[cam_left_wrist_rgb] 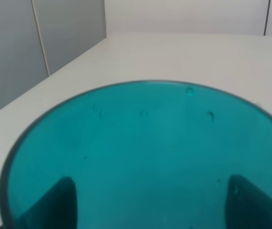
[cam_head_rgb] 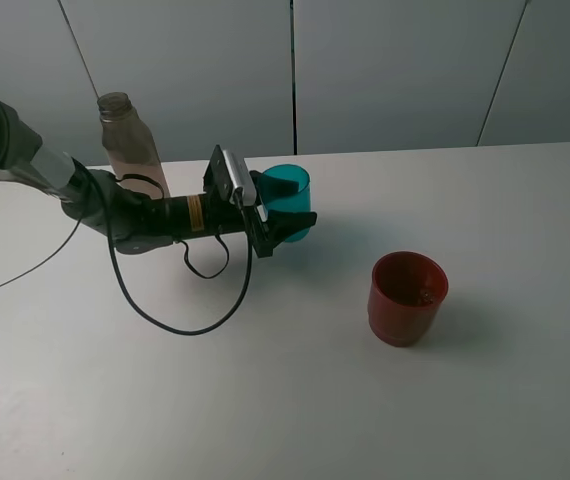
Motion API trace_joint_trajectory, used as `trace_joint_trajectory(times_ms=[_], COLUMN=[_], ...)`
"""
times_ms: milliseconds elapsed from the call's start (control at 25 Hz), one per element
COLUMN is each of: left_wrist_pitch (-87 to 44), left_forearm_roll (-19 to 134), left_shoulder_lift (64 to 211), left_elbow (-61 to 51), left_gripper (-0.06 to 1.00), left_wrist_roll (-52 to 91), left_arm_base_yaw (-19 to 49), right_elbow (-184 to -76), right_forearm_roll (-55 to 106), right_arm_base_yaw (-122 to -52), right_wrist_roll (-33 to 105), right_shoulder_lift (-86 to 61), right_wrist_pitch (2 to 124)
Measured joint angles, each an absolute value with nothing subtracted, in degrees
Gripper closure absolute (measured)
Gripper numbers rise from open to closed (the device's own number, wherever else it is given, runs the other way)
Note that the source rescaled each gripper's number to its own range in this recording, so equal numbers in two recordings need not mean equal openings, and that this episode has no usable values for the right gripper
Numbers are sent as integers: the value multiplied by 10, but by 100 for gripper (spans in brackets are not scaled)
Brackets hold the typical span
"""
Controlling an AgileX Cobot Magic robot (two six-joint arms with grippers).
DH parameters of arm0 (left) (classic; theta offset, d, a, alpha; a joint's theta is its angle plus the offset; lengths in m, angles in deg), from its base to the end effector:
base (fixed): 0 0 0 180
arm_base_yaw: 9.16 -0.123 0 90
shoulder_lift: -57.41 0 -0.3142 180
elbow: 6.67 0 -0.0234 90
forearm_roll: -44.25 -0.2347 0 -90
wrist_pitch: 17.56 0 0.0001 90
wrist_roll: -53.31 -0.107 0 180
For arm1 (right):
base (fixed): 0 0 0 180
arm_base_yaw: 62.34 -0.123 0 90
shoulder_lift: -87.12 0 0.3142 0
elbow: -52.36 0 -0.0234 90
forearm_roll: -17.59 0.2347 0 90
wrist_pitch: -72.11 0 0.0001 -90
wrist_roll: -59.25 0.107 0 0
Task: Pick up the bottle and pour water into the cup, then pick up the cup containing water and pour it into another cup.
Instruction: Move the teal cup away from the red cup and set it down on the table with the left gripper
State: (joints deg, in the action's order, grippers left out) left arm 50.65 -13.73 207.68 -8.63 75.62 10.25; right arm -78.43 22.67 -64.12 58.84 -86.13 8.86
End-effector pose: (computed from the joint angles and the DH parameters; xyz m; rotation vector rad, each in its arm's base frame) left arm 0.4135 -0.2350 0.0714 1.0421 1.4139 -0.9192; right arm -0.0377 0.0073 0.2587 -0.0465 2.0790 0.1213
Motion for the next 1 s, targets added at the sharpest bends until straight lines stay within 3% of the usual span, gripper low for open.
trace_joint_trajectory(times_ms=[1000], left_wrist_pitch=[487], left_forearm_roll=[-133], left_shoulder_lift=[2093], left_elbow=[-85], left_gripper=[77], left_wrist_roll=[756], left_arm_base_yaw=[102], right_elbow=[-784], right_forearm_roll=[227], right_arm_base_yaw=[-641], right_wrist_roll=[590], right_shoulder_lift=[-861], right_wrist_pitch=[89])
